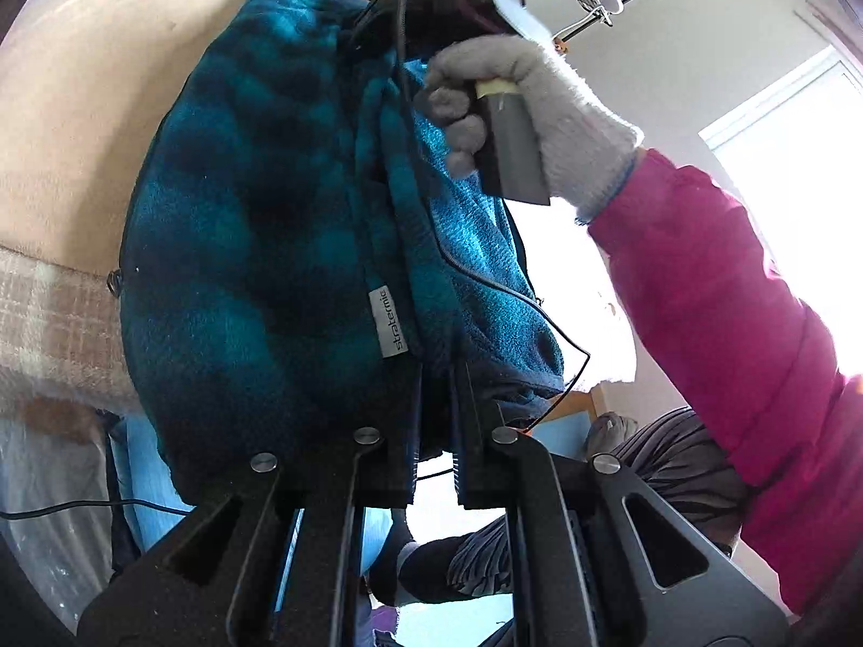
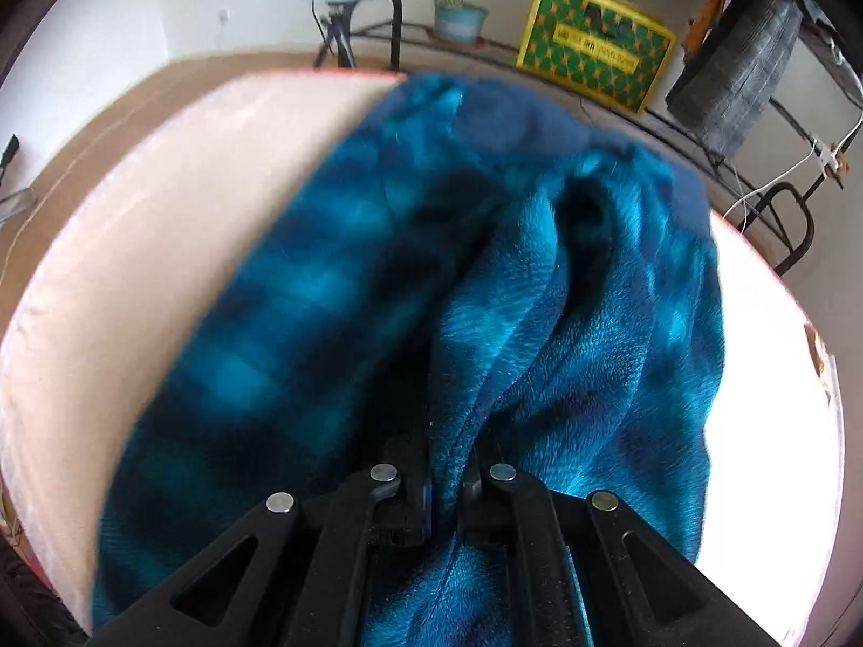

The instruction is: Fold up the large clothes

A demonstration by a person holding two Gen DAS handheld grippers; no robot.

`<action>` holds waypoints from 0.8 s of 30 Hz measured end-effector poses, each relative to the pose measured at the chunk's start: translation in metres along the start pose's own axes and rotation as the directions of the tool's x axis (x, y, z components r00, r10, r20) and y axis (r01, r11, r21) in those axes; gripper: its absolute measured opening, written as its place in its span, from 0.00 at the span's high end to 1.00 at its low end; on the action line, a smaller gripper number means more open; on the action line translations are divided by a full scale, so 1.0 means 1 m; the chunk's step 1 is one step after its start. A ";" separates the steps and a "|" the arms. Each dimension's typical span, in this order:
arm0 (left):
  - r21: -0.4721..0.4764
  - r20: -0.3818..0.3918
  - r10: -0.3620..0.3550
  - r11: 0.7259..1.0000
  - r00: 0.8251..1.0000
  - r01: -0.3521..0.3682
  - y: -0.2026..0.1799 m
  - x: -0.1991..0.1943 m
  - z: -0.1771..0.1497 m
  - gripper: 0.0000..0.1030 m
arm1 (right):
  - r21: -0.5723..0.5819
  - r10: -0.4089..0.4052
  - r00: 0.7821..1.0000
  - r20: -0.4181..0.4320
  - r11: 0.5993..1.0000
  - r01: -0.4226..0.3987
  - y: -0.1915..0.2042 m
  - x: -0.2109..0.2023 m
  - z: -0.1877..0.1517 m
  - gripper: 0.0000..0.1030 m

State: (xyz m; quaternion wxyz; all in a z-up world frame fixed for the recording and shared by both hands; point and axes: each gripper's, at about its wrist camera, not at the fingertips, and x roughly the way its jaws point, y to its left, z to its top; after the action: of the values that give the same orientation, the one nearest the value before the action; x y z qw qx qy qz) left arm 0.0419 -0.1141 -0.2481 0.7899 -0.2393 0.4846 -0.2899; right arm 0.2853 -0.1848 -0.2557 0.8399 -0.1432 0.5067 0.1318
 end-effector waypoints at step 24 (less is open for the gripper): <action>-0.029 0.018 -0.027 0.999 0.999 0.027 0.004 -0.023 0.011 0.66 | 0.433 0.385 0.906 0.175 0.796 -0.422 -0.106 -0.156 -0.291 0.51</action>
State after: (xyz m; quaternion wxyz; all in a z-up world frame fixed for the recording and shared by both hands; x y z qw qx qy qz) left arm 0.0443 -0.0943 -0.2314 0.7866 -0.2596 0.4785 -0.2913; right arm 0.0174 -0.4032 -0.2354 0.8211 0.1770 0.5087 0.1890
